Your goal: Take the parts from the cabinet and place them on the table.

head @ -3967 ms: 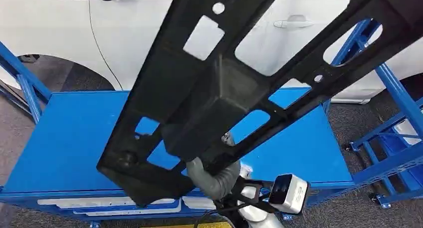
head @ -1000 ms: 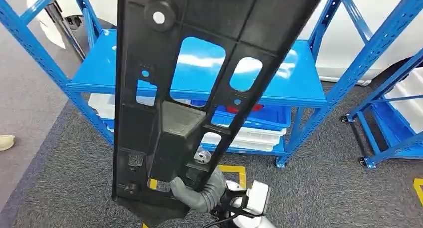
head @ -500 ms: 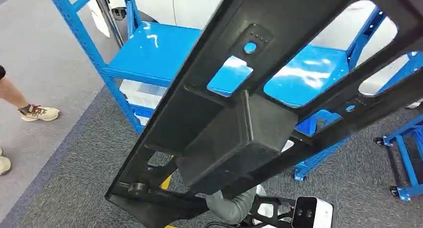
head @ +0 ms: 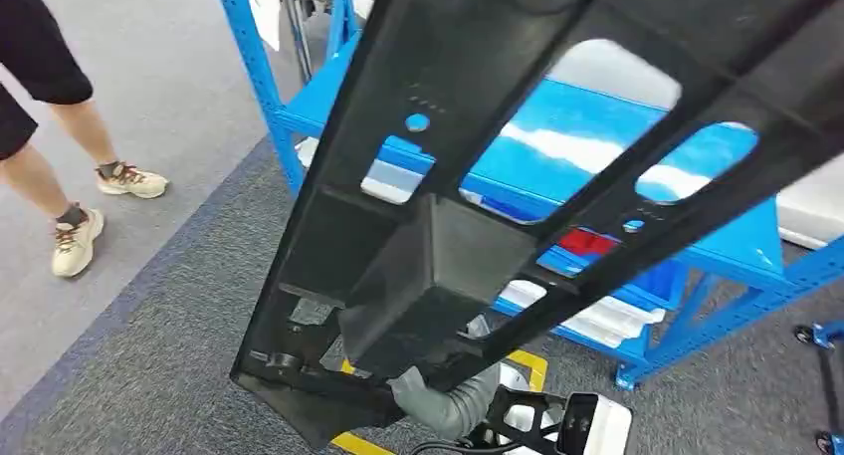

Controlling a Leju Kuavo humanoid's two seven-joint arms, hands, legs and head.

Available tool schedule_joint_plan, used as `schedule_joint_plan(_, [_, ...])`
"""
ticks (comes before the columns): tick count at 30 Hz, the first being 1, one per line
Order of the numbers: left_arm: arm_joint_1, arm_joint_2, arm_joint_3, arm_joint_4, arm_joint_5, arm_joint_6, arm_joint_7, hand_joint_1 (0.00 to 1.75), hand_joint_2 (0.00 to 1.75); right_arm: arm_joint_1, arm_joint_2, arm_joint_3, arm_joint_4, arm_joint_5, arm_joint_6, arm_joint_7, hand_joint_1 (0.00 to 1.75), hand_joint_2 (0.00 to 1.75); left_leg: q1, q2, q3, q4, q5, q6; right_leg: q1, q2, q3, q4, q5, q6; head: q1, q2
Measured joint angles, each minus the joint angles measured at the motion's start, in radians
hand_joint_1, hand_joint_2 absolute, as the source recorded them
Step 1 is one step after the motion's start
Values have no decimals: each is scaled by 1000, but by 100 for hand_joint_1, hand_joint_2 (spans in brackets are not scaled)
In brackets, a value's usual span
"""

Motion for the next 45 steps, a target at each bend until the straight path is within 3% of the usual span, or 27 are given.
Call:
schedule_joint_plan(2, [-2, -8, -5, 0, -2, 0, 3, 0, 175, -17, 0, 10, 14, 3, -1, 0, 175, 175, 0, -29, 0, 6, 0, -3, -2, 25, 80, -171, 94, -8, 0, 0])
schedule_joint_plan(3, [-3, -15, -8, 0, -3, 0, 3, 0, 175, -29, 0, 17, 23, 4, -4, 0, 175, 175, 2, -40, -5, 8, 1, -7, -5, 85, 105, -236, 109, -13, 0, 0])
schedule_joint_plan(4, [-8, -18, -11, 0, -4, -1, 9, 0, 175, -34, 0, 21, 29, 6, -7, 0, 175, 175, -4, -53, -12, 17, 2, -13, -9, 97, 111, -256, 106, -13, 0, 0])
schedule_joint_plan(7, [0, -25, -16, 0, -15, -17, 24, 0, 175, -42, -1, 40, 40, 11, -29, 0, 175, 175, 6, -84, -23, 6, 14, -36, 0, 69, 109, -256, 105, -19, 0, 0])
schedule_joint_plan(8, [3, -26, -21, 0, -18, -17, 28, 0, 175, -46, 0, 46, 42, 11, -35, 0, 175, 175, 5, -92, -25, 7, 13, -41, -15, 52, 114, -272, 113, -29, 0, 0])
schedule_joint_plan(10, [3, -31, -29, 0, -19, -16, 25, 0, 175, -50, 0, 55, 44, 7, -42, 0, 175, 175, -1, 9, -61, 87, -42, -43, -7, 23, 122, -279, 115, -38, 0, 0])
schedule_joint_plan(12, [-4, -32, -29, 0, -11, -17, 16, 0, 175, -49, -1, 59, 46, -7, -45, -1, 175, 175, 1, 40, -132, 241, -114, -49, 1, -11, 121, -278, 113, -42, -1, 0])
schedule_joint_plan(14, [-3, -32, -29, 0, -2, -18, 10, 0, 175, -48, -1, 63, 51, -16, -49, 0, 175, 175, 5, 46, -166, 320, -128, -55, 4, -43, 121, -278, 111, -44, 0, 0])
schedule_joint_plan(15, [-3, -32, -29, 0, -1, -19, 9, 0, 175, -49, -1, 63, 51, -17, -52, 0, 175, 175, 7, 51, -143, 280, -100, -56, 4, -56, 123, -277, 108, -43, -1, 0])
schedule_joint_plan(17, [1, -31, -29, 0, 4, -18, 9, 0, 175, -49, -1, 64, 51, -18, -54, 0, 175, 175, 7, 76, -42, 104, -18, -54, 3, -78, 130, -275, 101, -37, 0, 0])
schedule_joint_plan(18, [1, -31, -29, 0, 5, -18, 9, 0, 175, -49, -1, 64, 51, -18, -54, 0, 175, 175, 5, 119, -2, 24, -7, -53, 5, -87, 135, -273, 97, -32, 0, 0])
schedule_joint_plan(19, [-4, -32, -29, 0, 5, -18, 9, 0, 175, -49, -1, 64, 50, -18, -55, -1, 175, 175, -11, 134, 6, 14, -17, -40, 14, -96, 133, -271, 93, -25, 0, 0])
schedule_joint_plan(23, [3, -32, -29, 2, -5, -11, 9, 0, 175, -47, -1, 64, 47, -18, -64, 0, 175, 175, -8, 87, -2, 8, -11, -12, 12, -128, 139, -271, 87, -5, 0, 0])
schedule_joint_plan(25, [4, -34, -31, 2, -7, -10, 9, 0, 175, -43, -2, 61, 42, -17, -70, -1, 175, 175, -4, 69, 0, 3, -4, -1, 2, -32, 115, -212, 40, 4, 0, 0])
schedule_joint_plan(26, [0, -34, -31, 2, -7, -6, 9, 0, 175, -39, -4, 59, 42, -15, -71, -1, 175, 175, -5, 59, -3, 3, -3, 3, 1, -10, 77, -133, -2, 5, 0, 0])
schedule_joint_plan(28, [-4, -34, -31, 2, -7, 2, 10, 0, 175, -28, -9, 56, 42, -10, -69, -1, 175, 175, -7, 30, -6, 3, -2, 5, 2, 0, -5, 29, -61, 6, 0, 0])
schedule_joint_plan(30, [-3, -34, -31, 2, -5, 7, 12, 0, 175, -21, -12, 53, 42, -6, -66, -1, 175, 175, -7, 1, -6, 5, -1, 5, 2, 1, -15, 33, -29, 4, 0, 0])
schedule_joint_plan(32, [-1, -34, -31, 2, -3, 7, 14, 0, 175, -22, -12, 50, 42, -3, -55, -1, 175, 175, -7, -30, -5, 11, -2, 4, 1, 15, 55, -128, 70, -5, 0, 0])
schedule_joint_plan(33, [-2, -35, -31, 2, -2, 7, 17, 0, 175, -22, -12, 50, 42, -3, -51, -1, 175, 175, -6, -43, -7, 14, -2, 1, 0, 56, 95, -218, 113, -10, 0, 0])
schedule_joint_plan(34, [-4, -38, -31, 2, 2, 7, 18, 0, 175, -21, -12, 50, 42, -3, -46, -1, 175, 175, -8, -54, -12, 17, 0, -5, -7, 120, 103, -244, 100, -14, 0, 0])
schedule_joint_plan(36, [-5, -37, -30, 2, 16, 7, 21, 0, 175, -19, -11, 49, 42, -3, -39, -1, 175, 175, -1, -77, -24, 16, 6, -19, -2, 100, 101, -253, 105, -12, 0, 0])
schedule_joint_plan(38, [4, -38, -29, 2, 19, 6, 21, 0, 175, -21, -10, 49, 42, -7, -35, -1, 175, 175, 1, -106, -26, 4, 15, -36, -1, 76, 107, -263, 112, -23, 0, 0])
schedule_joint_plan(39, [7, -38, -29, 3, 19, 6, 22, 0, 175, -22, -7, 48, 43, -9, -35, -1, 175, 175, 2, -78, -28, 14, 8, -35, -8, 53, 114, -276, 119, -31, 0, 0])
schedule_joint_plan(40, [5, -40, -29, 3, 17, 4, 22, 0, 175, -23, -5, 48, 44, -10, -35, -1, 175, 175, -5, -17, -42, 48, -18, -37, -6, 42, 118, -282, 120, -37, -1, 0])
schedule_joint_plan(41, [3, -41, -29, 3, 14, 4, 24, 0, 175, -23, -3, 48, 44, -12, -34, -1, 175, 175, -4, 19, -73, 112, -56, -42, -3, 25, 118, -283, 120, -39, 0, 0])
schedule_joint_plan(43, [0, -41, -29, 3, 11, 4, 24, 0, 175, -21, -4, 47, 48, -13, -35, -1, 175, 175, 0, 44, -149, 277, -130, -49, 3, -14, 117, -282, 118, -43, -1, 0])
schedule_joint_plan(45, [1, -41, -29, 3, 11, 4, 24, 0, 175, -21, -4, 47, 54, -14, -35, 0, 175, 175, 4, 49, -158, 307, -122, -54, 5, -46, 118, -282, 115, -43, 0, 0])
